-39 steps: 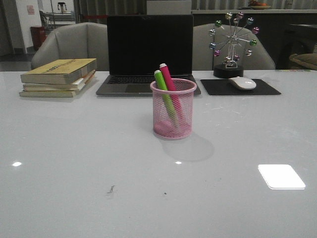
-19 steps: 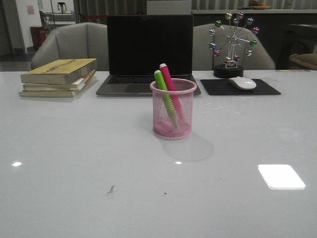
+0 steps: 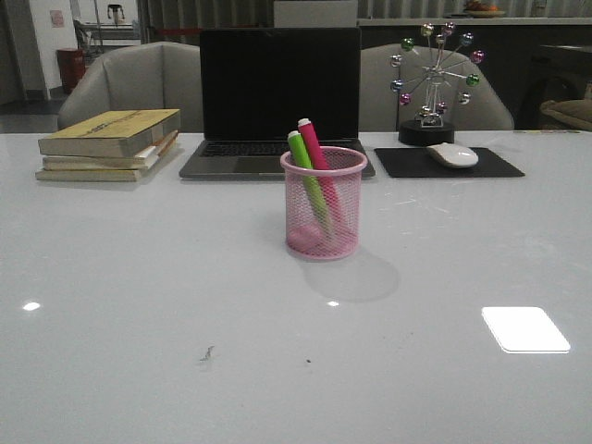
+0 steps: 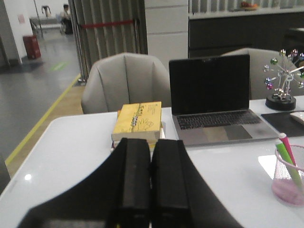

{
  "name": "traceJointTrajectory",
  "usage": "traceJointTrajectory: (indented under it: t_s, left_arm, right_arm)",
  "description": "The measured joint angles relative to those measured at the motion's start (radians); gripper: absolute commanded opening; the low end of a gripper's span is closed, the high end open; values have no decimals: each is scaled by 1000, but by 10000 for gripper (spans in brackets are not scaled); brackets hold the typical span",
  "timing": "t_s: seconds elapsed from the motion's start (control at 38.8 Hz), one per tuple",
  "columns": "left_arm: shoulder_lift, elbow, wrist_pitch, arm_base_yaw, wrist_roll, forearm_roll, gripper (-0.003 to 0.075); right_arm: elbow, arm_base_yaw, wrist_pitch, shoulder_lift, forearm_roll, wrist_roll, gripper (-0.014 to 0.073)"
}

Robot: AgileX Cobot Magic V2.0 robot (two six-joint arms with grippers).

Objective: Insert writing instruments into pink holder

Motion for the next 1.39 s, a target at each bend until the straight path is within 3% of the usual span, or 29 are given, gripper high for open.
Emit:
traceJointTrajectory:
  t_s: [0.31, 0.93, 1.16, 1.39]
  left_arm:
    - [-196, 119, -117, 0, 0, 7, 98]
    - [-196, 436, -361, 0, 0, 7, 98]
    - [-196, 558, -442, 0, -174, 107, 98]
    - [-196, 594, -453, 0, -201, 152, 98]
  right_arm:
    - [0, 0, 0, 0, 0, 0, 24]
    - [0, 0, 4, 0, 0, 0, 24]
    - [0, 0, 8, 0, 0, 0, 24]
    - [0, 0, 8, 0, 0, 0, 24]
